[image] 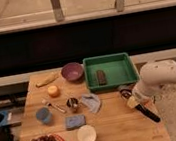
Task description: Wipe red bowl with brush
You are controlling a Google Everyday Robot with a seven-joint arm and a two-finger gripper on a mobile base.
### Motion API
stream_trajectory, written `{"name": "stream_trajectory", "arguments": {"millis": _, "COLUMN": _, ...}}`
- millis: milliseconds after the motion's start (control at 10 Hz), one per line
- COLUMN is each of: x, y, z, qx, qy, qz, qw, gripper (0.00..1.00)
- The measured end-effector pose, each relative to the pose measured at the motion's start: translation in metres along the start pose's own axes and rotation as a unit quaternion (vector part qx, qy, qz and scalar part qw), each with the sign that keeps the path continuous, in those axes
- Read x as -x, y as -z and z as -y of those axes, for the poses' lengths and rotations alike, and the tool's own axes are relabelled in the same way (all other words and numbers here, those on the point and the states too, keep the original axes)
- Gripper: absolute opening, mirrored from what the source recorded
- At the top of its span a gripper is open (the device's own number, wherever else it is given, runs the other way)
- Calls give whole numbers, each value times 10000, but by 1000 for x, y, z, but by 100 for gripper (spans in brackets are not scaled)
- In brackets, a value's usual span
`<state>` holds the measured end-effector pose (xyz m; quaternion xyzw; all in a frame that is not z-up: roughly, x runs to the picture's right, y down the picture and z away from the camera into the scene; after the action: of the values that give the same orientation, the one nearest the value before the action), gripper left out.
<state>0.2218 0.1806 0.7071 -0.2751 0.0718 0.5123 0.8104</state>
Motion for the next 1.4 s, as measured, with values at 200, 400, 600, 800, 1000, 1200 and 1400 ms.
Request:
{"name": "stream_trajectory", "arguments": {"millis": 200, "x": -20, "y": -6, "z": 8, "qx": 57, "qy": -224, "qz": -66, "qw": 9997, "gripper": 0}}
{"name": "stream_trajectory", "arguments": {"millis": 400, "x": -42, "y": -11, "z": 27, "qx": 76, "qy": -573, "qz": -94, "qw": 9983, "gripper": 0}}
{"name": "stream_trajectory", "arguments": {"millis": 600, "x": -51, "y": -13, "z": 53, "qx": 68, "qy": -934, "qz": -51, "qw": 9956, "gripper": 0}}
{"name": "stream_trajectory", "arguments": {"millis": 800, "x": -40, "y": -10, "z": 64, "qx": 27, "qy": -982, "qz": 18, "qw": 9952, "gripper": 0}}
{"name": "stream_trajectory", "arguments": {"millis": 1000, "x": -18, "y": -8, "z": 58, "qx": 3, "qy": -840, "qz": 123, "qw": 9964, "gripper": 0}}
{"name": "stream_trajectory", "arguments": {"millis": 1200, "x": 9, "y": -8, "z": 41, "qx": 34, "qy": -594, "qz": 241, "qw": 9979, "gripper": 0}}
{"name": "stream_trajectory", "arguments": {"millis": 1400, "x": 22, "y": -8, "z": 23, "qx": 69, "qy": -301, "qz": 302, "qw": 9991, "gripper": 0}}
